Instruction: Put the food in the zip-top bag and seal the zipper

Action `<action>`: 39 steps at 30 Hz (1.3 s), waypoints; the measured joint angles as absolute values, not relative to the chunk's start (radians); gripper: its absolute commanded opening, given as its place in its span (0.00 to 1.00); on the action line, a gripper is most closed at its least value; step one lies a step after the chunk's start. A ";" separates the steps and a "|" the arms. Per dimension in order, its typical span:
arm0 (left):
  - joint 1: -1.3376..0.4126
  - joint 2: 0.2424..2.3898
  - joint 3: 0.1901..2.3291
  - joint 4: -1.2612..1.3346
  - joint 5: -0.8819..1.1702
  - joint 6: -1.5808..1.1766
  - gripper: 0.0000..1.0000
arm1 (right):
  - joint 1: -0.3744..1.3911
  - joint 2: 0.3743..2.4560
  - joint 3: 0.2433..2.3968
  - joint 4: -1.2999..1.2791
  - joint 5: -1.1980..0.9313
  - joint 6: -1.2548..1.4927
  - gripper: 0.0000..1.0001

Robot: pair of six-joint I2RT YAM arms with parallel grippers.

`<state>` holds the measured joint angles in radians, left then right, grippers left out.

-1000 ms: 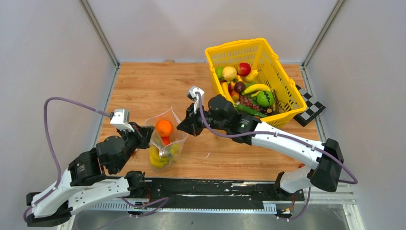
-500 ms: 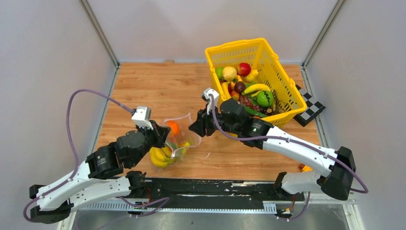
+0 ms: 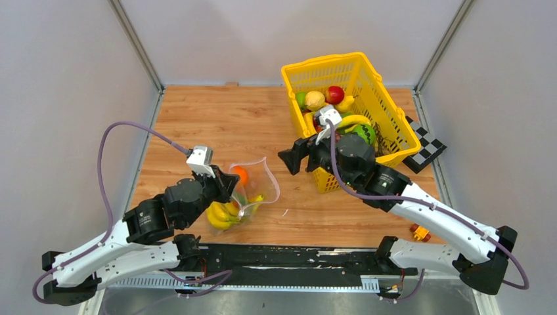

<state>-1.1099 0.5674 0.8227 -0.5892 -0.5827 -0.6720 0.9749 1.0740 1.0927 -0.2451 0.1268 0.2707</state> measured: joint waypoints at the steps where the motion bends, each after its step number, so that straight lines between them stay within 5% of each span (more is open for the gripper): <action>1: -1.110 0.567 0.822 -0.587 -0.582 -0.672 0.00 | 0.962 1.065 1.093 -0.245 0.150 0.266 0.83; 12: -1.110 0.568 0.802 -0.571 -0.561 -0.675 0.00 | 0.647 1.053 1.093 -0.268 0.196 0.253 0.89; 28: -1.110 0.558 0.799 -0.564 -0.558 -0.675 0.00 | 0.296 1.252 1.065 -0.212 -0.116 0.402 0.91; 39: -1.110 0.570 0.799 -0.564 -0.546 -0.674 0.00 | 0.242 1.675 1.316 -0.177 -0.239 0.463 0.94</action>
